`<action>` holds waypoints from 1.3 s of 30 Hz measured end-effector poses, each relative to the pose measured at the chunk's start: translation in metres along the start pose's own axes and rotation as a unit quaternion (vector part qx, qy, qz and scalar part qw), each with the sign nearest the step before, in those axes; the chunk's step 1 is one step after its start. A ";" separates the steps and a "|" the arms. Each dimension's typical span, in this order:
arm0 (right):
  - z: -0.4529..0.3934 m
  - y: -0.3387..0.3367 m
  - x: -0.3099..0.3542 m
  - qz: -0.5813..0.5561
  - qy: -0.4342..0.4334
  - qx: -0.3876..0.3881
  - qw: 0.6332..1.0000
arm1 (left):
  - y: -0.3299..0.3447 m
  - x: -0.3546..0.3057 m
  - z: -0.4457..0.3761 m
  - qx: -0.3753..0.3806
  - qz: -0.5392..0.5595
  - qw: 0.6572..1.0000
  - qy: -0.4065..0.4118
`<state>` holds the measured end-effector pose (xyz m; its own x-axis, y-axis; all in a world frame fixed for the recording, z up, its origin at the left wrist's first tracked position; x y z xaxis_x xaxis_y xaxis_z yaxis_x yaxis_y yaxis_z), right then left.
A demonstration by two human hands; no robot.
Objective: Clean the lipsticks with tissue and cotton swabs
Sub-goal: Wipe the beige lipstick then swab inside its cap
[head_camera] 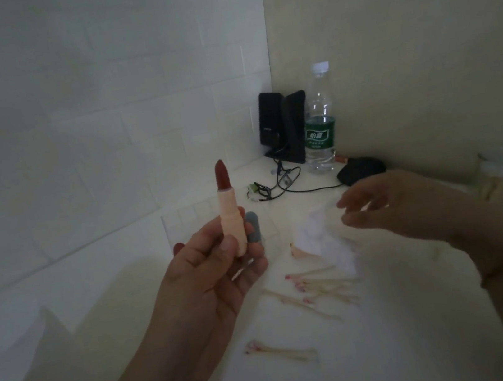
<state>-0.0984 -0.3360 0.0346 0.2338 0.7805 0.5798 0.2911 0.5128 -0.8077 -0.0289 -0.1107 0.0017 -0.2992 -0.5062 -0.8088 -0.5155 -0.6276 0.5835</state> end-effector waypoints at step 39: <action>0.012 -0.043 -0.096 0.284 -0.052 -0.034 0.957 | -0.005 -0.001 -0.003 0.020 -0.056 0.998 0.015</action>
<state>-0.1447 -0.4287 0.0119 0.2803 0.9594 0.0328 0.2046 -0.0263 -0.9785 -0.0241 -0.1089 -0.0004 -0.2144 -0.4512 -0.8663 -0.5757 -0.6582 0.4852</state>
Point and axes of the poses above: each hand's wrist, its own z-axis away from the middle knuckle, its own y-axis out of the palm, x = y × z, the point moved 8 cm from there along -z, towards the middle knuckle, and after that the axes turned 1 degree about x, right-handed, at the moved point
